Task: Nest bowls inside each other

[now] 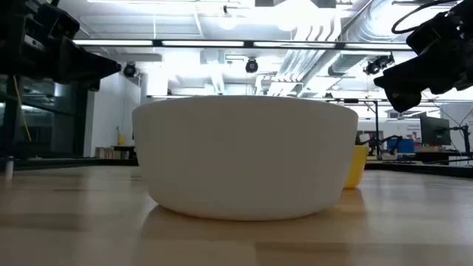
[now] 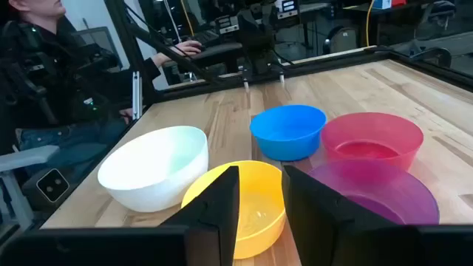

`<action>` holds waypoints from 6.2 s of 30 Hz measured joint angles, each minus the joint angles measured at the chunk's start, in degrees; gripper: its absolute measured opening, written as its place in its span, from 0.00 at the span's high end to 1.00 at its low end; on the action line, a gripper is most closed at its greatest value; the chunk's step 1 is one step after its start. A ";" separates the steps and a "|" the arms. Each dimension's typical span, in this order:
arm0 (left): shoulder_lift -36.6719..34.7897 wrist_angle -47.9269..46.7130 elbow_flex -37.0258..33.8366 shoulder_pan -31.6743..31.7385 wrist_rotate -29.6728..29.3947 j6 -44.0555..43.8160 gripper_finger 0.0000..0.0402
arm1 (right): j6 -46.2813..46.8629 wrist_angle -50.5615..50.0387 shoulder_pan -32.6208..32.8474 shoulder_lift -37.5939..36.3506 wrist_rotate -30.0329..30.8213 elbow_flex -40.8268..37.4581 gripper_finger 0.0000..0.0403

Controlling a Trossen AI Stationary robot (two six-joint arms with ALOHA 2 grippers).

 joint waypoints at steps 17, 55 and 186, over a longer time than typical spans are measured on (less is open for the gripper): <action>0.00 0.00 -0.01 0.00 -0.01 0.01 0.85 | 0.00 0.00 0.01 -0.01 0.00 0.01 0.76; -0.01 0.00 -0.01 0.00 -0.02 0.00 0.85 | -0.01 0.00 0.00 -0.02 0.02 0.00 0.76; 65.78 -17.28 42.04 0.00 8.67 8.26 0.85 | -0.01 0.00 0.00 0.00 0.01 0.01 0.76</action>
